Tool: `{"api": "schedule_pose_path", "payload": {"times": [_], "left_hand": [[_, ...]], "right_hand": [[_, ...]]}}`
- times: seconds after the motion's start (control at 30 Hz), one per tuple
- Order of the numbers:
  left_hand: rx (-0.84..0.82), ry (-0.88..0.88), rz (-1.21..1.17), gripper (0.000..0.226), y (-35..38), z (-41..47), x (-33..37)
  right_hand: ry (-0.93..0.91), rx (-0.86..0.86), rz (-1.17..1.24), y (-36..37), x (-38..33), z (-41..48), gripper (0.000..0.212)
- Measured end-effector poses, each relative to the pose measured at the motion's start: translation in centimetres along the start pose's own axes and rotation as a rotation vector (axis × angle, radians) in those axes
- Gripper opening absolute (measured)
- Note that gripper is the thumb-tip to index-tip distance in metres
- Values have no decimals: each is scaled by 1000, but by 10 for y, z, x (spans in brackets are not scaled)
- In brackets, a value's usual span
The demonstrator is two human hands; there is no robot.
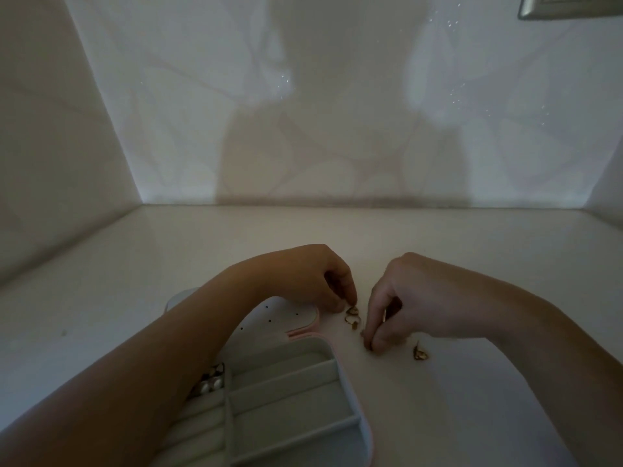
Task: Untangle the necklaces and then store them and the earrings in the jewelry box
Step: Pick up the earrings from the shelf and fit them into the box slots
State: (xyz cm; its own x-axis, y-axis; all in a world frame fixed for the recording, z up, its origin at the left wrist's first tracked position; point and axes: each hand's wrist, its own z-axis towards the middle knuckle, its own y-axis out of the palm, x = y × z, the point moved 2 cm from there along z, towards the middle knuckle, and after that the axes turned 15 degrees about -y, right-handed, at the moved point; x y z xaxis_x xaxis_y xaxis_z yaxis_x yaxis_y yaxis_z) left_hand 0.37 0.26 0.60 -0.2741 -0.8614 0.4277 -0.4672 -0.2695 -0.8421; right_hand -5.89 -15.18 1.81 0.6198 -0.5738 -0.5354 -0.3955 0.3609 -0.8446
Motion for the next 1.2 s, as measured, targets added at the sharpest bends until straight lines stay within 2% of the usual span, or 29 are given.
{"api": "schedule_pose_path", "payload": {"times": [0.33, 0.5, 0.73, 0.93, 1.13, 1.2], "left_hand": [[-30, -3, -30, 21, -1, -3, 0], [-40, 32, -174, 23, -6, -10, 3], [-5, 155, -557, 12, -17, -21, 14], [-42, 173, -718, 9, -19, -23, 17], [-45, 141, -822, 16, -32, -34, 15], [3, 113, -834, 15, -32, -40, 14]], "right_hand": [[87, 58, 143, -12, 23, -3, 5], [23, 235, 529, -24, 24, -9, 14], [-8, 227, 895, -22, 27, -3, 18], [-23, 292, 918, -22, 21, 1, 18], [-127, 551, 932, -19, 12, 10, 20], [-166, 612, 894, -13, 10, 15, 19]]}}
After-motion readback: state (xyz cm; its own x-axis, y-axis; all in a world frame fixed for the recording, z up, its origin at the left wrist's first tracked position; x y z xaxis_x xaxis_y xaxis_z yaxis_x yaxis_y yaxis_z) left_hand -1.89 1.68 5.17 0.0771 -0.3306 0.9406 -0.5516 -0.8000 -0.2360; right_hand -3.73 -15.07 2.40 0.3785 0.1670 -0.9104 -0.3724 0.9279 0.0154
